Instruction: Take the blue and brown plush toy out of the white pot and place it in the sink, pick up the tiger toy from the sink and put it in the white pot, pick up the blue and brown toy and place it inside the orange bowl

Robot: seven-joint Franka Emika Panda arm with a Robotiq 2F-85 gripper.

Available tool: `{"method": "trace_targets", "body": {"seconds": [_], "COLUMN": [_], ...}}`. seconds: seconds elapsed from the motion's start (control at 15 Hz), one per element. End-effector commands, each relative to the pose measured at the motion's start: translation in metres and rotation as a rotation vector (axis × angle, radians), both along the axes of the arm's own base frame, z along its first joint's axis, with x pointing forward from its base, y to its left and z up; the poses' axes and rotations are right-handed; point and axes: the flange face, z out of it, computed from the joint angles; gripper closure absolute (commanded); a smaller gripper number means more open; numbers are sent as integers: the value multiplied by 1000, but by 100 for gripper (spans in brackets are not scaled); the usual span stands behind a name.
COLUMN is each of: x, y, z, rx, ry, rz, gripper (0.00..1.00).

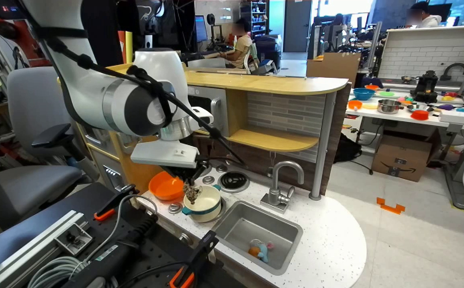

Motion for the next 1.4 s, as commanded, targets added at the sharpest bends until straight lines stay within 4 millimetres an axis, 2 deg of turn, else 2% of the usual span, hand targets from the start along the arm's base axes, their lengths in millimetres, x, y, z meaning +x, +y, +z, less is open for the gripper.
{"method": "trace_targets", "body": {"seconds": [0.0,0.13,0.4,0.67,0.87,1.33], "x": [-18,-20,-11,9,27,60], "y": [27,39,59,64,64,68], "z": [22,24,17,5,-15,-81], "rx": [-7,-21,-45,-66,-103,-154], "ry": [42,66,128,150,157,167], "rz": [17,21,58,72,69,73], "gripper": [97,97,97,97,97,97]}}
